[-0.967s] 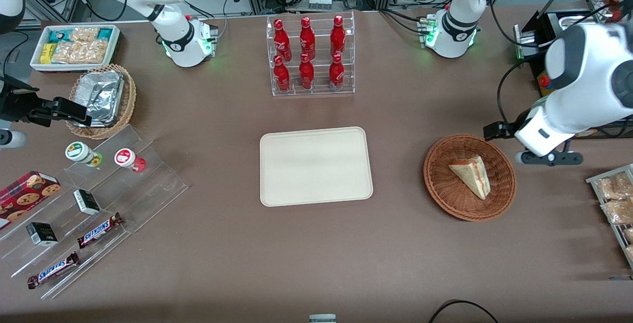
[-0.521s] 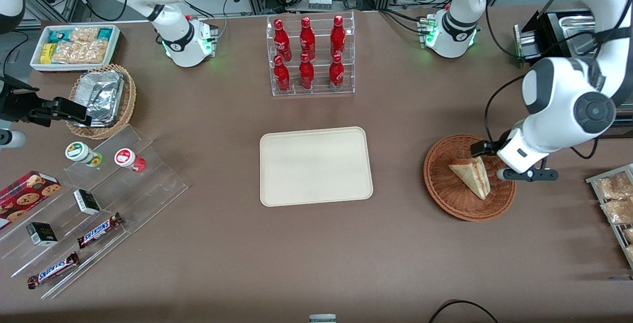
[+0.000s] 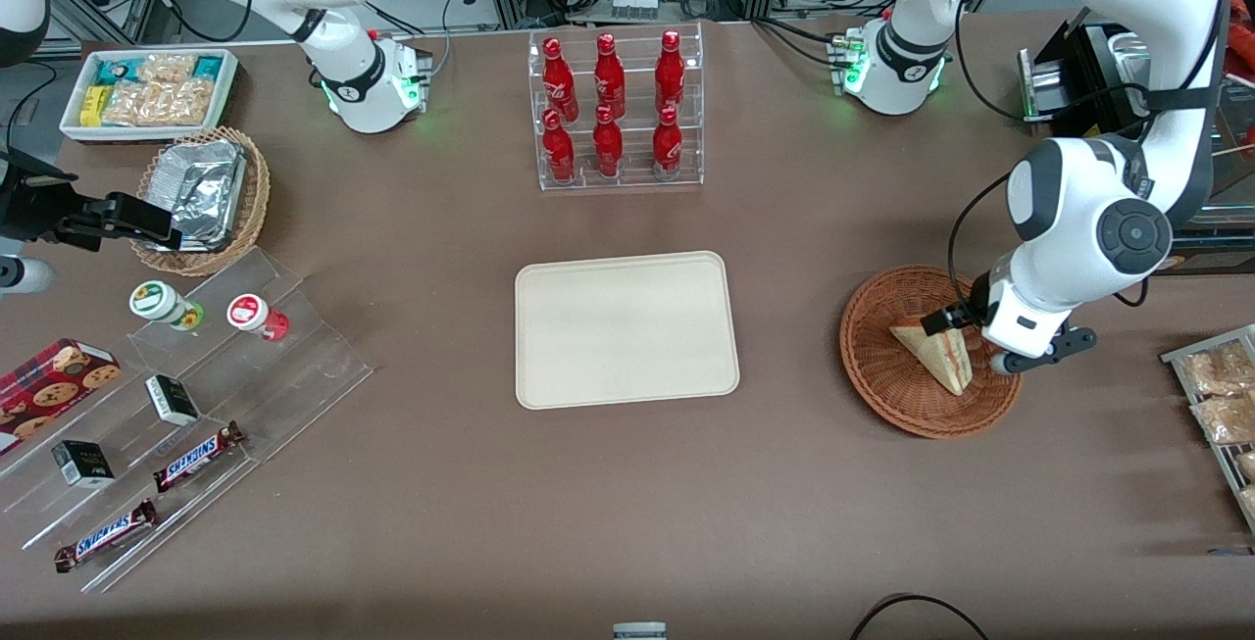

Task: Place sandwich from basket to tray
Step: 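Move the left gripper over the wrapped sandwich in the wicker basket, then lower the left gripper and close it on the wrapped sandwich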

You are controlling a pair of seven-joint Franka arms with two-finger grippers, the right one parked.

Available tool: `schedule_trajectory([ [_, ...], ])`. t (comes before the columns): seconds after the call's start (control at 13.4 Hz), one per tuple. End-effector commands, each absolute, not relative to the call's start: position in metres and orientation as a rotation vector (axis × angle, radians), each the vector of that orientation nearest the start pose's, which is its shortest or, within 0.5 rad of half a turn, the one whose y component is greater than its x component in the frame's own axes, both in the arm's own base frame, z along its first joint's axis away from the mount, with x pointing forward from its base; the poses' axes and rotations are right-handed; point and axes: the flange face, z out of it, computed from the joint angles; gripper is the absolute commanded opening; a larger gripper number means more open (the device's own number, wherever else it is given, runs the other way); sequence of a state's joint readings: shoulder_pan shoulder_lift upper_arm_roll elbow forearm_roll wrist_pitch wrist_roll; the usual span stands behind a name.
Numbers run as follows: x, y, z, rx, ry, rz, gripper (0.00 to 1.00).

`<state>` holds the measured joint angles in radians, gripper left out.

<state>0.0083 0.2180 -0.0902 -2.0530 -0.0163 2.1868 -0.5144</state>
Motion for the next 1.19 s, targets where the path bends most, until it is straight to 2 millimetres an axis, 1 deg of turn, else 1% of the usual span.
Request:
schedule_trajectory([
  [0.0, 0.576, -0.050, 0.312, -2.979, -0.994, 0.098, 1.00],
  [0.3, 0.575, -0.050, 0.302, -2.974, -0.985, 0.119, 1.00],
  [0.45, 0.575, -0.050, 0.293, -2.966, -0.959, 0.121, 1.00],
  [0.52, 0.574, -0.049, 0.286, -2.959, -0.940, 0.124, 1.00],
  [0.6, 0.574, -0.049, 0.283, -2.959, -0.933, 0.117, 1.00],
  [0.89, 0.573, -0.046, 0.260, -2.962, -0.945, 0.116, 1.00],
  [0.97, 0.571, -0.044, 0.254, -2.962, -0.949, 0.115, 0.98],
  [1.04, 0.568, -0.045, 0.249, -2.962, -0.954, 0.113, 0.47],
  [1.12, 0.564, -0.044, 0.245, -2.960, -0.953, 0.120, 0.01],
])
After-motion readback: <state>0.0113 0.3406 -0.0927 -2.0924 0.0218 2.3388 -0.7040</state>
